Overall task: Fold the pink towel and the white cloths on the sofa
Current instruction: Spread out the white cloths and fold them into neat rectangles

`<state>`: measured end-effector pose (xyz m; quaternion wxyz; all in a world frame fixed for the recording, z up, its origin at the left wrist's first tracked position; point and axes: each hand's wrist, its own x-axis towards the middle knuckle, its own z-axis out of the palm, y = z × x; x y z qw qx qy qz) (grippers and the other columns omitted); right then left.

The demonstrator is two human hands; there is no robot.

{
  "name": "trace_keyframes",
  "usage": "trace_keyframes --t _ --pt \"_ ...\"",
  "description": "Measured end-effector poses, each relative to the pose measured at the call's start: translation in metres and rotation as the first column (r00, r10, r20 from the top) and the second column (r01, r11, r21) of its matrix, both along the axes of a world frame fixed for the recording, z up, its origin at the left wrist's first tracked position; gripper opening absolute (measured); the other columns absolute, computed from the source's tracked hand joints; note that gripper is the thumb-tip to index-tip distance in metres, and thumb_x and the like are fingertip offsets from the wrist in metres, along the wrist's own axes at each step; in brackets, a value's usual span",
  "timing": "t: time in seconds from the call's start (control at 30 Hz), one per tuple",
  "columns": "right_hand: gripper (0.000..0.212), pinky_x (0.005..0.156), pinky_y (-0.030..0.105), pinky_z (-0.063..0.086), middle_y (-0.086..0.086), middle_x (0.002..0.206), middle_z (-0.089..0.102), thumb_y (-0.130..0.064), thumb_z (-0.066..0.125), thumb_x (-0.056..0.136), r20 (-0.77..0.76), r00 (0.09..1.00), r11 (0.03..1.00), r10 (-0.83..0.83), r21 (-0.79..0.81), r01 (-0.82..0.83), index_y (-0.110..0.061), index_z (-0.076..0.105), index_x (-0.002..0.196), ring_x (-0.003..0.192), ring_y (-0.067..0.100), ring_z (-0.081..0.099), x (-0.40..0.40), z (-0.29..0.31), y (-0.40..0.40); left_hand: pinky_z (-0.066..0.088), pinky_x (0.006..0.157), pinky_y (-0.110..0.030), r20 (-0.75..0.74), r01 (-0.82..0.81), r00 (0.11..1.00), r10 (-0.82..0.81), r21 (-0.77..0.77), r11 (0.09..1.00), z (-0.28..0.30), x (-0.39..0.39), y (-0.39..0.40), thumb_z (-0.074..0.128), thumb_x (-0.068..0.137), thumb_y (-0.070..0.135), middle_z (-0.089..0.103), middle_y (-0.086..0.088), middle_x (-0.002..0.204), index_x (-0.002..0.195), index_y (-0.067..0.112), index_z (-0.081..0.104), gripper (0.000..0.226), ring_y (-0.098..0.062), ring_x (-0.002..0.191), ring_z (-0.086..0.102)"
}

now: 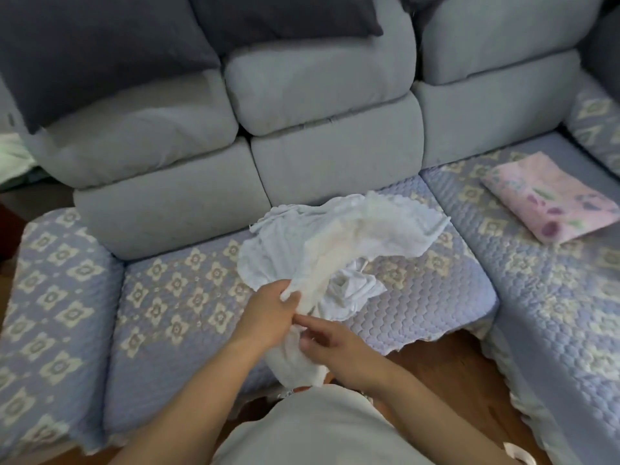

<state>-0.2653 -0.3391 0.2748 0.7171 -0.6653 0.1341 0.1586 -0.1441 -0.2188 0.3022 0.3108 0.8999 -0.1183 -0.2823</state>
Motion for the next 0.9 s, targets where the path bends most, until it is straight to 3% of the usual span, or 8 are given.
trace_keyframes --t 0.1,0.2,0.3,0.37,0.53,0.63,0.77,0.9 --pt "0.032 0.100 0.040 0.052 0.008 0.122 0.069 -0.039 0.064 0.097 -0.346 0.882 0.831 -0.320 0.344 0.437 -0.018 0.072 0.119 0.106 0.025 0.066 0.001 -0.014 -0.027 0.049 0.093 -0.026 0.130 0.232 0.960 -0.248 0.129 0.964 0.001 -0.009 0.016 0.046 0.104 0.042 0.065 0.012 0.132 0.137 0.044 0.055 0.035 -0.012 0.115 0.063" --pt "0.050 0.099 0.048 0.055 0.014 0.119 0.072 -0.053 0.071 0.088 -0.492 0.808 0.740 -0.325 0.400 0.541 -0.015 0.070 0.120 0.108 0.032 0.069 0.032 -0.022 -0.041 0.047 0.087 -0.022 0.068 0.437 0.882 -0.465 0.248 0.865 0.002 -0.022 0.030 0.044 0.103 0.050 0.062 0.012 0.135 0.139 0.053 0.048 0.037 -0.010 0.107 0.061" --pt "0.034 0.080 0.041 0.062 0.017 0.109 0.072 -0.030 0.078 0.088 -0.609 0.770 0.885 -0.193 0.230 0.405 -0.007 0.068 0.110 0.091 0.032 0.071 0.065 -0.032 -0.022 0.046 0.081 -0.022 0.112 0.518 0.800 -0.589 0.365 0.774 0.004 -0.024 0.039 0.045 0.101 0.051 0.066 0.010 0.126 0.136 0.056 0.048 0.035 -0.010 0.097 0.060" --pt "0.013 0.063 0.035 0.059 0.018 0.087 0.067 -0.011 0.071 0.090 -0.669 0.704 0.937 -0.239 0.031 0.349 -0.002 0.063 0.093 0.069 0.027 0.066 0.070 -0.053 -0.014 0.049 0.083 -0.026 0.138 0.522 0.779 -0.611 0.396 0.755 0.006 -0.020 0.044 0.049 0.100 0.050 0.067 0.008 0.120 0.139 0.055 0.043 0.040 -0.013 0.099 0.063" --pt "0.012 0.057 0.030 0.045 0.008 0.063 0.042 -0.001 0.047 0.091 -0.743 0.467 0.821 -0.479 -0.192 0.537 -0.007 0.048 0.080 0.051 0.018 0.036 0.042 -0.093 -0.026 0.046 0.097 -0.025 0.037 0.553 0.798 -0.601 0.351 0.756 -0.011 0.002 0.070 0.052 0.098 0.049 0.058 0.012 0.140 0.143 0.056 0.040 0.047 -0.012 0.122 0.057" --pt "0.007 0.055 0.029 0.042 0.012 0.081 0.047 0.000 0.048 0.087 -0.707 0.382 0.711 -0.595 -0.241 0.661 -0.006 0.051 0.086 0.064 0.022 0.043 0.037 -0.109 -0.025 0.048 0.091 -0.023 -0.023 0.602 0.787 -0.616 0.242 0.761 -0.015 0.010 0.080 0.050 0.100 0.045 0.065 0.016 0.127 0.130 0.053 0.055 0.032 -0.007 0.109 0.061" --pt "0.013 0.078 0.039 0.057 0.013 0.105 0.058 -0.006 0.060 0.089 -0.736 0.285 0.428 -0.614 -0.007 0.904 -0.009 0.055 0.100 0.089 0.027 0.061 0.046 -0.117 -0.014 0.054 0.080 -0.032 -0.025 0.643 0.763 -0.646 0.125 0.755 -0.008 0.024 0.092 0.044 0.101 0.050 0.069 0.014 0.096 0.109 0.044 0.062 0.020 -0.004 0.084 0.063" --pt "0.030 0.085 0.041 0.058 0.008 0.125 0.046 0.003 0.061 0.094 -0.744 0.233 0.247 -0.626 0.095 0.964 -0.012 0.048 0.116 0.100 0.025 0.056 0.060 -0.118 -0.004 0.050 0.072 -0.030 0.013 0.656 0.754 -0.657 0.052 0.753 0.004 0.046 0.113 0.041 0.103 0.052 0.065 0.004 0.082 0.103 0.037 0.057 0.023 -0.009 0.073 0.062"
